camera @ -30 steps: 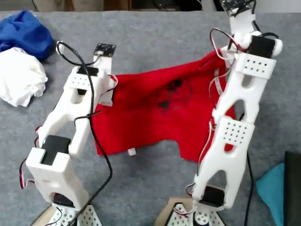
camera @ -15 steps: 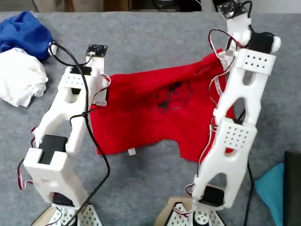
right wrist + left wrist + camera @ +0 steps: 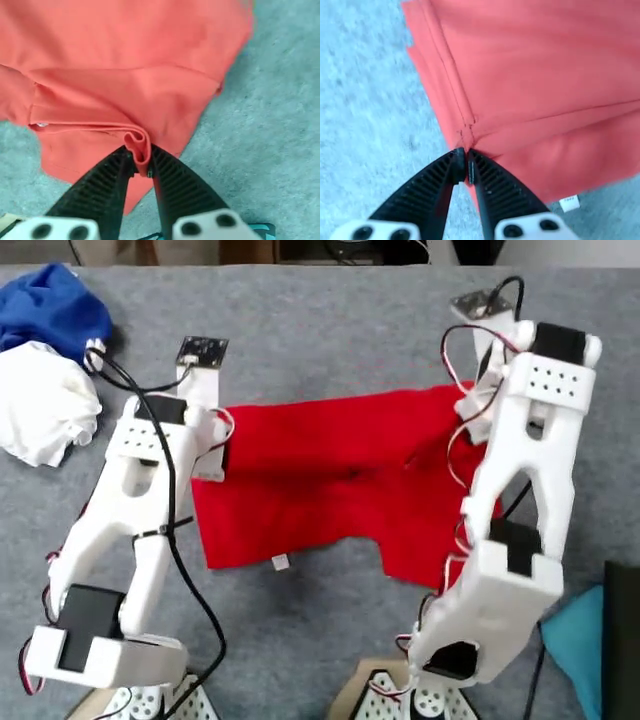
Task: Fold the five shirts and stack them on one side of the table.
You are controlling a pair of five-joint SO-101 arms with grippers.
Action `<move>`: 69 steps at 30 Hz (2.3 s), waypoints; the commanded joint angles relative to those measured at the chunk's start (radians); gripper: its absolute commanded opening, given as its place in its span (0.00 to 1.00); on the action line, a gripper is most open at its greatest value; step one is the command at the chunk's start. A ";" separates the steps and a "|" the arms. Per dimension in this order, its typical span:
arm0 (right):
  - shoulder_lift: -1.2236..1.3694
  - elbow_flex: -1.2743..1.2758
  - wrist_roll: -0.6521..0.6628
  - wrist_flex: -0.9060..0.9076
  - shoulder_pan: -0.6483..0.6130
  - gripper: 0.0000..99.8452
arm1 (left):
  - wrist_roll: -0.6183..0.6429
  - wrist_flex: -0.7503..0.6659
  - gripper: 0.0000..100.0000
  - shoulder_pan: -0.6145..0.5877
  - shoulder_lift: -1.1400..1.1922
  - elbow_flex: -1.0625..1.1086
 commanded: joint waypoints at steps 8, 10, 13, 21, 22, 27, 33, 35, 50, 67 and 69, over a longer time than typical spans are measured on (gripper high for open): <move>-0.343 0.443 0.087 -0.063 0.131 0.00 | 0.011 -0.014 0.02 0.011 -0.048 0.068; -0.417 0.521 0.107 -0.063 0.150 0.00 | 0.012 -0.014 0.02 0.011 -0.048 0.083; -0.521 0.625 0.121 -0.083 0.173 0.00 | 0.012 -0.006 0.02 0.029 -0.048 0.104; -0.645 0.849 0.149 -0.149 0.242 0.00 | 0.012 0.029 0.02 0.069 -0.048 0.114; -0.647 0.869 0.149 -0.149 0.252 0.00 | 0.012 0.031 0.02 0.069 -0.048 0.114; -0.651 0.946 0.167 -0.184 0.285 0.00 | 0.009 0.080 0.02 0.069 -0.048 0.112; -0.645 0.984 0.167 -0.219 0.280 0.00 | 0.008 0.137 0.02 0.071 -0.048 0.104; -0.645 0.984 0.167 -0.229 0.280 0.00 | 0.008 0.147 0.02 0.071 -0.048 0.107; -0.645 1.012 0.195 -0.282 0.278 0.00 | 0.008 0.261 0.02 0.118 -0.038 0.012; -0.651 0.989 0.322 -0.110 0.214 0.34 | 0.005 0.350 0.02 0.175 -0.038 -0.002; -0.651 0.954 0.316 -0.110 0.214 0.34 | -0.017 0.417 0.06 0.183 -0.038 -0.035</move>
